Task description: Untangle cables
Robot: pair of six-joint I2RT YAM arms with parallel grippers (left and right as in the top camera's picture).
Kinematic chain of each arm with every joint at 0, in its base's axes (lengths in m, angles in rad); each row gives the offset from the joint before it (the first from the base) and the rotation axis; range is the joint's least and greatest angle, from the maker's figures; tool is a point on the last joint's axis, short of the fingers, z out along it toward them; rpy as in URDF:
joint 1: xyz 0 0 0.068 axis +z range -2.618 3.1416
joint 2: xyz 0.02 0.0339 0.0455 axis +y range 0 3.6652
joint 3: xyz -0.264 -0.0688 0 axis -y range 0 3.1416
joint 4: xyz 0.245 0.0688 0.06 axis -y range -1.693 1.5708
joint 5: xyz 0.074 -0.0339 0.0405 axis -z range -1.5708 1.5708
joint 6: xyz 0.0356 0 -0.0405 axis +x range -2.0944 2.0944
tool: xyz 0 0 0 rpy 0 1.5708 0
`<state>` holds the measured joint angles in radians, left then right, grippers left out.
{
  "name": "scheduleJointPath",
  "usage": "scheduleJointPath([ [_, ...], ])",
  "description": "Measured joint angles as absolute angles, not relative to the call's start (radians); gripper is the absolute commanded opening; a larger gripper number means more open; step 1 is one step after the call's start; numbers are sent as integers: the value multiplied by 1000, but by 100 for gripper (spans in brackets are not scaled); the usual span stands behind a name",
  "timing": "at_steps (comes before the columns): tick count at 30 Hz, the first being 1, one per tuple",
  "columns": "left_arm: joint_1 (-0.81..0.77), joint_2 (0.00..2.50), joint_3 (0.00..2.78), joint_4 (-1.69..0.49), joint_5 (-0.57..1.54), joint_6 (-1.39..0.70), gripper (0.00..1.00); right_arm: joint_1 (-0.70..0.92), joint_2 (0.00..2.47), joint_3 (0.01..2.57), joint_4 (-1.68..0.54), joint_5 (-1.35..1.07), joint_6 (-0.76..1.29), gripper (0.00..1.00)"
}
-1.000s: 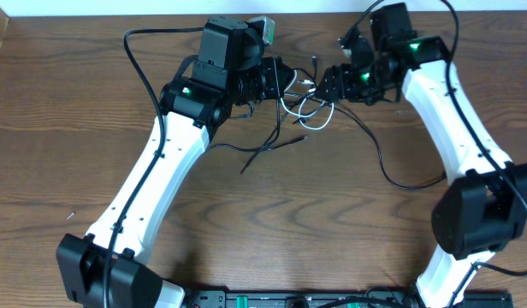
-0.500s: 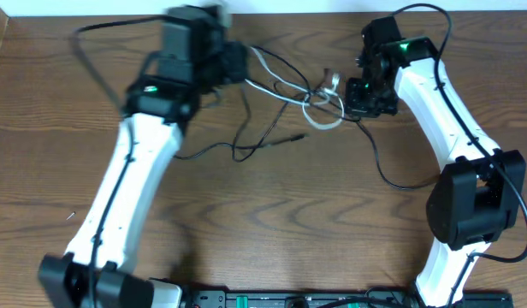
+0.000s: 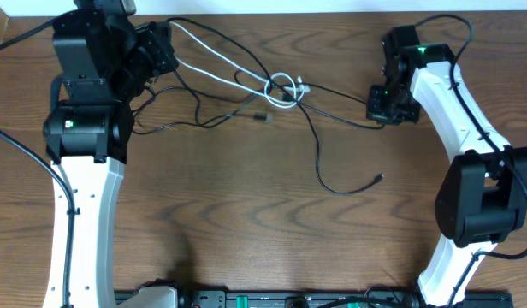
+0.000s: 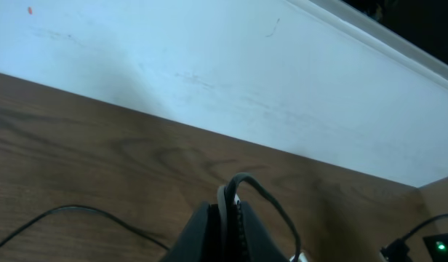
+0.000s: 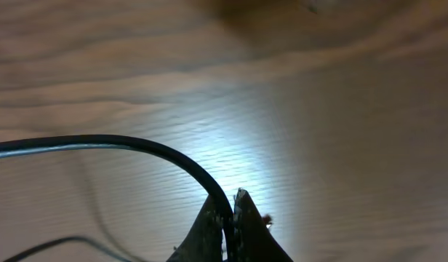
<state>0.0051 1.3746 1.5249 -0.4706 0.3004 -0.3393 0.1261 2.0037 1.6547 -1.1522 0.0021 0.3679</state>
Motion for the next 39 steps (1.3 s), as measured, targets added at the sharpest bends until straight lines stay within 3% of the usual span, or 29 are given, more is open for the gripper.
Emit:
scheduleJointPath([
  [16, 148, 1375, 1525, -442, 263, -340, 8, -115, 2004, 1551, -1189, 78, 368, 1],
  [22, 152, 1375, 1525, -446, 303, -340, 8, -128, 2004, 1549, -1154, -62, 232, 2],
  [31, 59, 1377, 1525, -459, 422, -340, 8, -2, 2004, 1610, -1171, -237, 19, 75],
  [34, 7, 1377, 1525, -460, 442, -340, 8, 32, 2003, 1708, -1184, -262, -17, 84],
  [39, -52, 1379, 1525, -437, 459, -380, 8, 92, 1993, 1849, -1160, -381, -84, 86],
])
